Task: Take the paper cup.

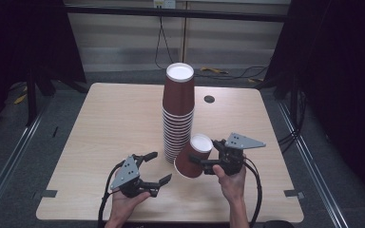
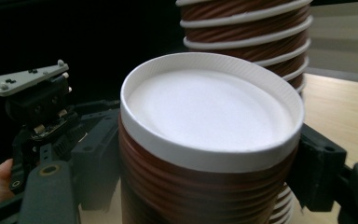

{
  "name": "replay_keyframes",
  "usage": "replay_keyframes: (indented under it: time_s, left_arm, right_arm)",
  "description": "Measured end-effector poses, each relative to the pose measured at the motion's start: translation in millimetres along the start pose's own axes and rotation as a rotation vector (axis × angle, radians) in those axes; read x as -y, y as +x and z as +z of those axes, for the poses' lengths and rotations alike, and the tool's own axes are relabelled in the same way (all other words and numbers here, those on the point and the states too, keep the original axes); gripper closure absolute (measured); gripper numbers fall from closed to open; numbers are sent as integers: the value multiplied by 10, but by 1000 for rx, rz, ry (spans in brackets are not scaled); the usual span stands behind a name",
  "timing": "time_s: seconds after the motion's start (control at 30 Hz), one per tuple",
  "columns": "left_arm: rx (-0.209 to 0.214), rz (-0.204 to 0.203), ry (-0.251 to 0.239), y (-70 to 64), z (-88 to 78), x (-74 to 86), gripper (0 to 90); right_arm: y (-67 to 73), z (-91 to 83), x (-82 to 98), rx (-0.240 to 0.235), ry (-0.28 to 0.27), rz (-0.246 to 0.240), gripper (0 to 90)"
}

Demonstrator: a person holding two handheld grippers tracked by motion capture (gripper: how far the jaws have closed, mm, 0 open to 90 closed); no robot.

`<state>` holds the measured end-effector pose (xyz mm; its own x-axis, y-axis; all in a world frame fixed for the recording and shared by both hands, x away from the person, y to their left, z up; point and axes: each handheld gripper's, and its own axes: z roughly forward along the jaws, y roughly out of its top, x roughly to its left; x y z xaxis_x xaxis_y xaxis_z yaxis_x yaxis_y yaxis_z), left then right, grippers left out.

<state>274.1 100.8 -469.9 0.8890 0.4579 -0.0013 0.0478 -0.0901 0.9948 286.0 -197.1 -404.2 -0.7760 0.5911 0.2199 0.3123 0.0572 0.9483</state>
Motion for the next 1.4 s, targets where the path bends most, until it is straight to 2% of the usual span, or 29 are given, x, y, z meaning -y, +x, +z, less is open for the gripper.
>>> replay_keyframes:
  time_s: [0.23, 0.4, 0.5, 0.6, 0.8, 0.97, 1.07, 1.13, 1.23, 1.33, 1.4]
  left_arm:
    - [46, 15, 16, -55, 93, -9, 155]
    - [72, 13, 28, -88, 166, 7, 155]
    - [86, 8, 36, -88, 194, 20, 152]
    - [105, 8, 51, -88, 228, 41, 137]
    - [110, -8, 58, -101, 302, 76, 86]
    - [102, 5, 73, -102, 353, 84, 71]
    - [117, -21, 69, -79, 377, 88, 53]
    - [122, -24, 67, -71, 390, 87, 47]
    - [114, -19, 67, -74, 413, 74, 33]
    - [114, 8, 72, -85, 440, 48, 48]
    - [123, 13, 66, -89, 441, 44, 90]
  right_arm:
    - [26, 75, 105, -27, 3, 7, 227]
    - [50, 106, 147, -43, 3, 14, 227]
    - [44, 129, 177, -78, -4, 34, 228]
    - [54, 157, 195, -80, 0, 37, 228]
    - [97, 233, 213, -104, 6, 33, 229]
    - [118, 284, 236, -116, 7, 33, 228]
    - [123, 284, 230, -119, -3, 34, 228]
    - [122, 278, 225, -120, -7, 34, 228]
    - [121, 276, 225, -122, -11, 35, 229]
    - [135, 281, 224, -128, -22, 35, 228]
    - [137, 277, 221, -126, -21, 30, 227]
